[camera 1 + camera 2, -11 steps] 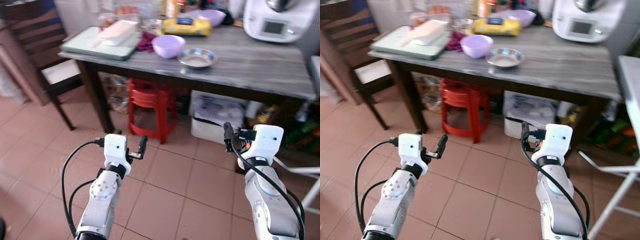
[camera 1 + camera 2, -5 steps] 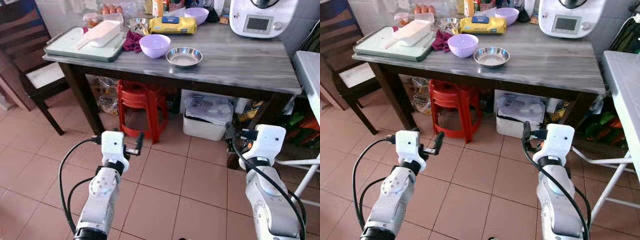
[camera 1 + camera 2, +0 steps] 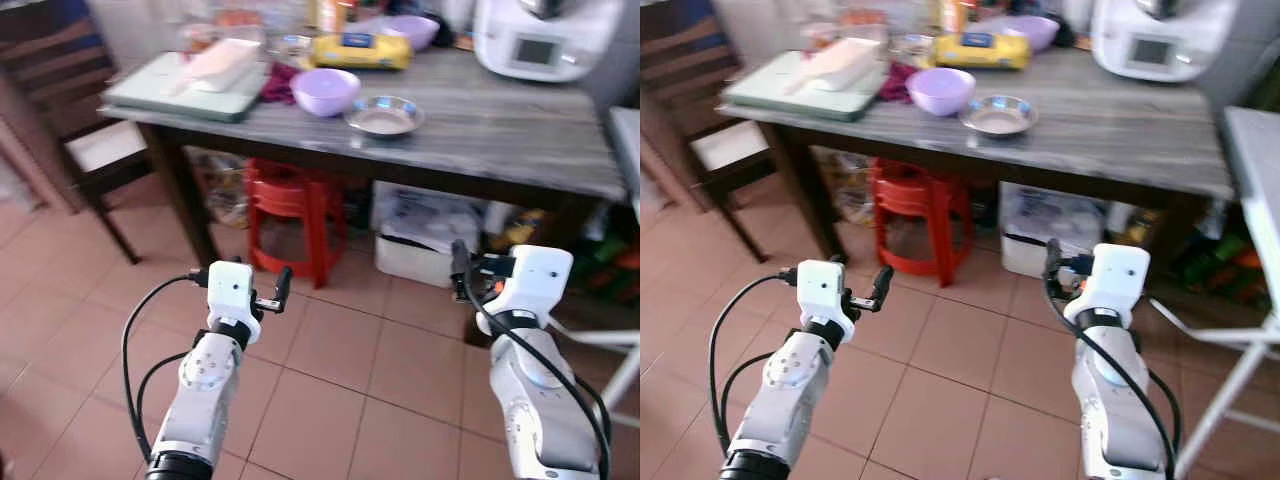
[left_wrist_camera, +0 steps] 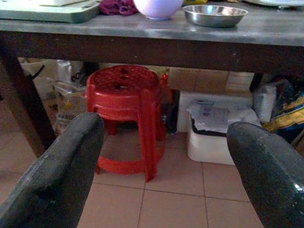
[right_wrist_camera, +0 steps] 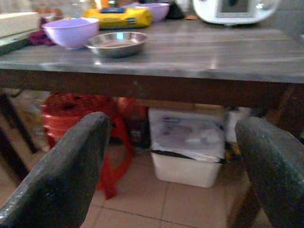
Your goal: Setting the table
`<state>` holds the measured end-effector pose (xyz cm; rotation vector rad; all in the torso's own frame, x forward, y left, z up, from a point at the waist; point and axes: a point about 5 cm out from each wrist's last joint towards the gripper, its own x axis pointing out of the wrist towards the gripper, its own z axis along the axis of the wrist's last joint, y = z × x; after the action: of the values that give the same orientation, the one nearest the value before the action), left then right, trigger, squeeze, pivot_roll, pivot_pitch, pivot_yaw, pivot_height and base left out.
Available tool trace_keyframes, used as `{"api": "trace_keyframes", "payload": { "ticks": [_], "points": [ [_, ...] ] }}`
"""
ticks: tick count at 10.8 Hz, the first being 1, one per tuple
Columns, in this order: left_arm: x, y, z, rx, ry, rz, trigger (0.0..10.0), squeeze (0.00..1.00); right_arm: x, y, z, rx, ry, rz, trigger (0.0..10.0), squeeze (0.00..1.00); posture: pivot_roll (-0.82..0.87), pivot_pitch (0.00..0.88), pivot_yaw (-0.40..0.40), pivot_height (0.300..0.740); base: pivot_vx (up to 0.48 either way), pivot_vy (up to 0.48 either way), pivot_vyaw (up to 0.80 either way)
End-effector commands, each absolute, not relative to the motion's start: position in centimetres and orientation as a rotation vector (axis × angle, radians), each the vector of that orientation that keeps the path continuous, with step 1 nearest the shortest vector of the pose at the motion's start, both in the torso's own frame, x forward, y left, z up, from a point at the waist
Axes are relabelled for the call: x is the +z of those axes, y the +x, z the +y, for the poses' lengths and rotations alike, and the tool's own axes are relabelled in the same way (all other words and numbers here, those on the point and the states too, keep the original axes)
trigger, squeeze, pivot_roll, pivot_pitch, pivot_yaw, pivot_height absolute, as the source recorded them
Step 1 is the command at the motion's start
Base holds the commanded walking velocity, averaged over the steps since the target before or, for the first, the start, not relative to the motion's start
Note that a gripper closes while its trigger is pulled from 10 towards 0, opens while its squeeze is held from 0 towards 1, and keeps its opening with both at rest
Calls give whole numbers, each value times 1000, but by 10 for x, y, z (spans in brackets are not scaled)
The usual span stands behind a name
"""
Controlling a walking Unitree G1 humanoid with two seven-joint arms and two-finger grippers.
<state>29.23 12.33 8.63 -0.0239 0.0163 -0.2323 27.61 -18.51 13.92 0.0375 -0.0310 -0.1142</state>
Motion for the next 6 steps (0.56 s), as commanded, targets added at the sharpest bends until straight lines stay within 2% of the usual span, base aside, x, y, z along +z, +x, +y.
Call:
{"api": "trace_keyframes", "payload": {
  "ticks": [1, 6],
  "points": [
    [87, 293, 123, -246, -22, 14, 10000, 0, 137, 275, -188, -127, 39, -16, 10000, 0, -161, 70, 70, 740, 0, -274, -575],
    [85, 293, 121, -266, -29, 23, 10000, 0, 136, 274, -191, -133, 30, -14, 10000, 0, -161, 63, 73, 740, 0, -271, -566]
  ]
}}
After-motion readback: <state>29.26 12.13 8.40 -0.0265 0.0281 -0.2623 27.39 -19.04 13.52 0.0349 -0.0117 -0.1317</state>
